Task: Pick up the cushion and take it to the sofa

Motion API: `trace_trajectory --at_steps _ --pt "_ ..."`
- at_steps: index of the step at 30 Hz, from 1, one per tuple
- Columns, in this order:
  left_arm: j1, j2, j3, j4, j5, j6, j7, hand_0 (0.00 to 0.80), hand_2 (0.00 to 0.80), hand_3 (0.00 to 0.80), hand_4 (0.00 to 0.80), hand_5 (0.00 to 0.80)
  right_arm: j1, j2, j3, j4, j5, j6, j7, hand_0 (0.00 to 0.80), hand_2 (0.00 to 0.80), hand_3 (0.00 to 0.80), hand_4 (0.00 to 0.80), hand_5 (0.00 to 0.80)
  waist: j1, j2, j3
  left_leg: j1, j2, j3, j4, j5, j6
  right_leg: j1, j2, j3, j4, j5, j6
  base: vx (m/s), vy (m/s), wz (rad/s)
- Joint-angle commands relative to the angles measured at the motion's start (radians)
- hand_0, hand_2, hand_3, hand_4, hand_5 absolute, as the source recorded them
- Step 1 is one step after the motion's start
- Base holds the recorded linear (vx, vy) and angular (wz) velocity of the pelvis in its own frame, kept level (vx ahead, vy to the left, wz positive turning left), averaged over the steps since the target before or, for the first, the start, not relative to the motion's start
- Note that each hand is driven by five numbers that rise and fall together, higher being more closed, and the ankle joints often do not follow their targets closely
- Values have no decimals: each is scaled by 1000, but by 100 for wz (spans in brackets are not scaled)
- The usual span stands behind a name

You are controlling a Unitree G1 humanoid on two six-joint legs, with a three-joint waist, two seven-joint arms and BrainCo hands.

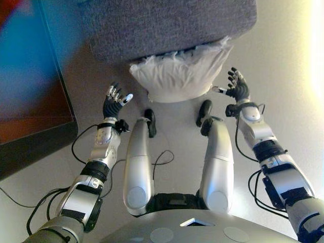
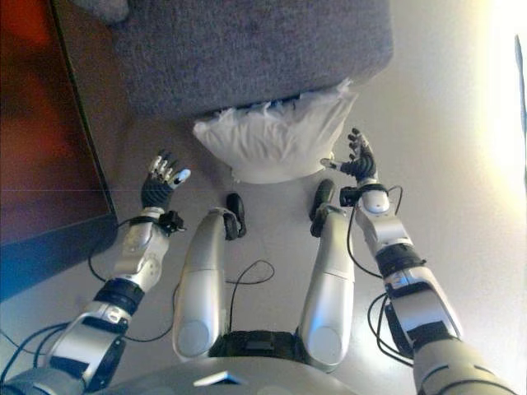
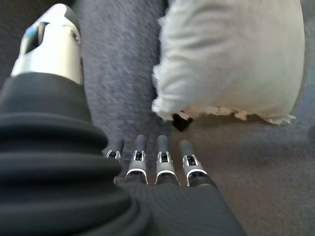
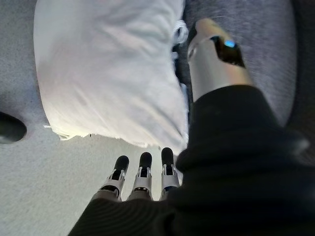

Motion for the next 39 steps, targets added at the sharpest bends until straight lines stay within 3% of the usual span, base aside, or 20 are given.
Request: trace_trajectory --at_steps 1,6,16,23,29,39 --pt "-19 -12 -20 -12 1 -39 12 0 0 0 0 0 -46 -54 -4 0 55 1 34 0 0 0 0 0 16 21 -7 -101 -31 -37 55 21 34 -33 -22 84 151 -66 25 -19 -18 4" --pt "-60 0 -25 2 -38 -23 -23 0 0 0 0 0 -119 -86 -9 68 113 23 98 0 0 0 0 0 11 35 -7 -244 -14 -39 208 -18 46 -166 -13 109 292 -119 3 -5 -17 3" --pt "-229 59 -40 67 -171 121 -96 0 0 0 0 0 -266 -121 18 207 195 101 115 0 0 0 0 0 -3 29 -7 -393 8 -50 367 -38 47 -302 -11 130 428 -157 -11 20 -23 2" --pt "-332 64 -51 99 -225 206 -119 0 0 0 0 0 -334 -104 17 257 221 133 92 0 0 0 0 0 -12 27 -6 -422 15 -52 403 -45 43 -332 -10 138 459 -162 -12 0 0 0" --pt "-440 90 -106 125 -204 261 -112 0 0 0 0 0 -401 -111 29 312 276 142 79 0 0 0 0 0 -17 24 -6 -443 21 -55 416 -40 42 -352 -16 138 473 -159 -13 0 0 0" --pt "-531 113 -155 164 -223 331 -125 0 0 0 0 0 -491 -114 101 326 251 161 194 0 0 0 0 0 -18 22 -6 -456 24 -57 430 -39 45 -367 -29 131 482 -155 -21 14 -5 0"
